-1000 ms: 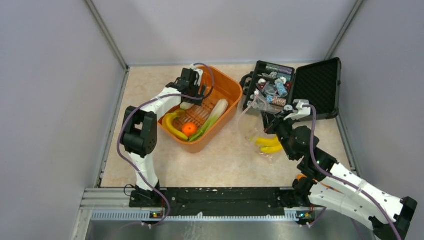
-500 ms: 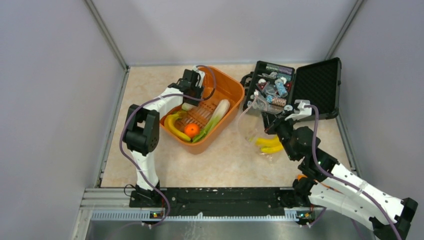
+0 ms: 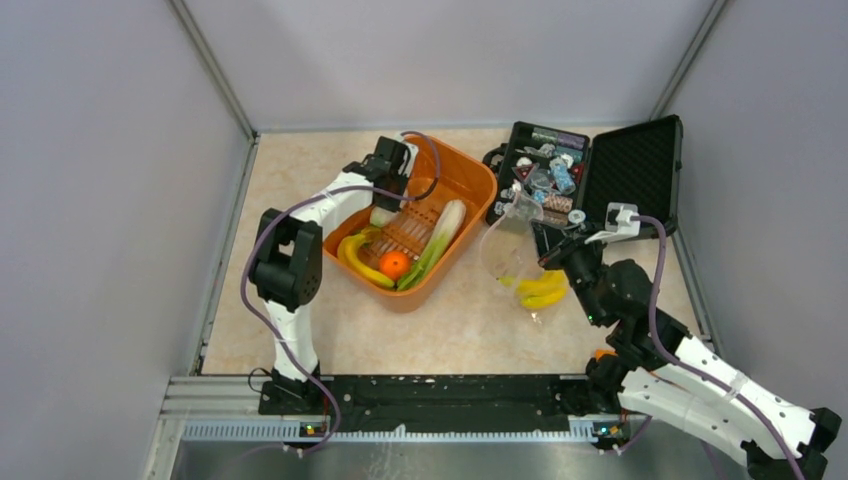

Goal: Place the food in the zip-top bag and seal the zipper
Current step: Pick up the fake vegetable from the bin, then place the fake vegetable in the zipper food storage bag.

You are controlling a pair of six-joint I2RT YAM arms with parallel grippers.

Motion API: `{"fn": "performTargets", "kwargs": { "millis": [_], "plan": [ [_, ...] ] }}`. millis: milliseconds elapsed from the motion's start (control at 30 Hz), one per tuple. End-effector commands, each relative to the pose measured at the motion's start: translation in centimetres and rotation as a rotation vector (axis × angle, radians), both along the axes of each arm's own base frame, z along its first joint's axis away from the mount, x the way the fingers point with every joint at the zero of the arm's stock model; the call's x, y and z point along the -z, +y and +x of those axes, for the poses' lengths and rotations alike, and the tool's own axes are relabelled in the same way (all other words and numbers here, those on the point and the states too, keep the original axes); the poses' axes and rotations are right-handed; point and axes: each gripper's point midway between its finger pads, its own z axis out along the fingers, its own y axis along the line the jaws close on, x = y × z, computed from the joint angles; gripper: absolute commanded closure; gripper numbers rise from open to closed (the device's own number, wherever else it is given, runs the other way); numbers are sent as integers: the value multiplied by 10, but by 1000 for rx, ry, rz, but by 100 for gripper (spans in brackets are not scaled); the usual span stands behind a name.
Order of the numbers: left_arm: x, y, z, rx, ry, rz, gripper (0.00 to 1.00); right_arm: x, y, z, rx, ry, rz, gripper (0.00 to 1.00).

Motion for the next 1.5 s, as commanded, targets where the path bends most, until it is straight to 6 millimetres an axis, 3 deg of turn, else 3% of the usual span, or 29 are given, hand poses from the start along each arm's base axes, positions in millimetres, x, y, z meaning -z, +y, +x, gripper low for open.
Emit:
{"fn": "performTargets", "kwargs": {
  "millis": [0,167,333,467,700,833,1067,1133,1233,1400,1467],
  "plan": [
    [-16,-9,-28,-13,45,-53,88,-17,-1,-3,-10,-34,62,100],
    [-86,-25,-31,51,-108,-205,92,-12,2,-2,-18,-22,70,100],
    [-127,-36,-45,106,-166,-307,94,-9,5,-2,-24,-18,76,100],
    [-165,-55,-68,185,-196,-462,94,-5,7,0,-27,-10,73,100],
    [-235,-87,-124,359,-240,-789,96,-1,16,3,-45,0,75,100],
    [-255,-105,-173,524,-133,-906,95,-1,17,5,-42,-3,76,100],
    [-308,-150,-228,618,-158,-1269,99,0,26,10,-51,-9,87,100],
    [-309,-163,-240,644,-60,-1277,98,-1,28,11,-55,-8,88,100],
    [-290,-169,-248,603,95,-1186,98,-2,30,12,-59,-11,82,100],
    [-271,-178,-243,520,71,-1174,99,-6,33,11,-71,-28,92,100],
    [-253,-180,-240,477,135,-1100,100,-8,34,11,-76,-31,96,100]
  ]
}}
